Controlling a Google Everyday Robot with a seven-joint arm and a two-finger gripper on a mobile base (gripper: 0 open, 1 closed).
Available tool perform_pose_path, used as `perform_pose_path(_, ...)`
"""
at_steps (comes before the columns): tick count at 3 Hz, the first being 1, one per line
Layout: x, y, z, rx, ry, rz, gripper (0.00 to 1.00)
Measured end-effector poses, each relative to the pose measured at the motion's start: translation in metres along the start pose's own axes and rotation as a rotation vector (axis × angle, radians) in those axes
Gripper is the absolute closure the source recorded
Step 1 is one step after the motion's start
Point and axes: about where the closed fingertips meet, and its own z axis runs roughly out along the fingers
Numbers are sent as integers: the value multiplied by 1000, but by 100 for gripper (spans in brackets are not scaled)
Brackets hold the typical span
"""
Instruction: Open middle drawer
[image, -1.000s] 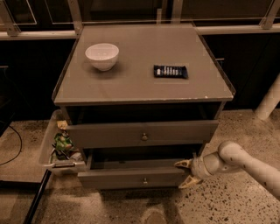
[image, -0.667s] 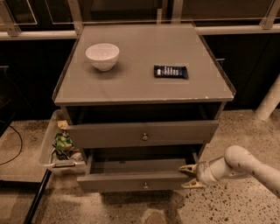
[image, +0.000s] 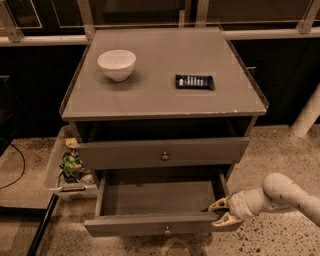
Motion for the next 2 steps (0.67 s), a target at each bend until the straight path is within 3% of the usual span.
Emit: perform_pose_path(2,-1,1,4,-6,-5,6,35)
